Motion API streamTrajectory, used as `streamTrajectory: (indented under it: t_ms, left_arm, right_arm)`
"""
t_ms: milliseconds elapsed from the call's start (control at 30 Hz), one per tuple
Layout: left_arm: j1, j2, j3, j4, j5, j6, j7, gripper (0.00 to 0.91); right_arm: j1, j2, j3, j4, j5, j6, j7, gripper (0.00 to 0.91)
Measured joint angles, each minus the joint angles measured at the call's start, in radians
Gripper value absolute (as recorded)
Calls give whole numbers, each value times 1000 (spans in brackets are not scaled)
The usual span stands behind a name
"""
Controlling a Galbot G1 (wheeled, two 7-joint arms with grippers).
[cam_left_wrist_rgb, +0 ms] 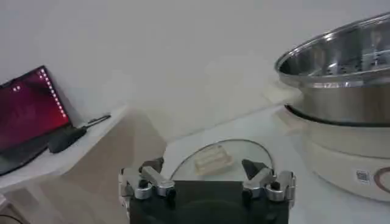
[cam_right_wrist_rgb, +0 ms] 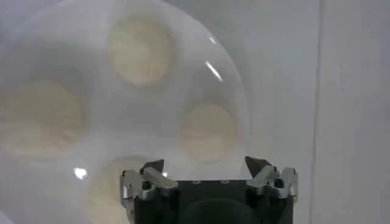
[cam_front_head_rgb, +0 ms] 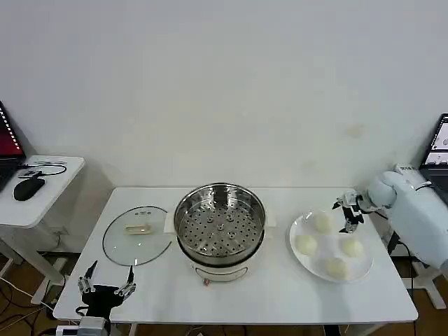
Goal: Take steamed baozi put them in steamer then cover it.
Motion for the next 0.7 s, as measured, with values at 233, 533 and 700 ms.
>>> streamTrajectory:
  t_ms: [233, 533, 700]
  left_arm:
    - [9, 0, -13, 0, -4, -2, 2, 907]
    - [9, -1, -15, 1, -4, -1, 4, 907]
    - [9, 0, -18, 3, -7, -1, 4, 907]
  right_arm:
    - [12, 54, -20, -67, -23, 6, 9, 907]
    - [22, 109, -34, -127, -46, 8, 18, 877]
    - [21, 124, -35, -143, -55, 4, 21, 816]
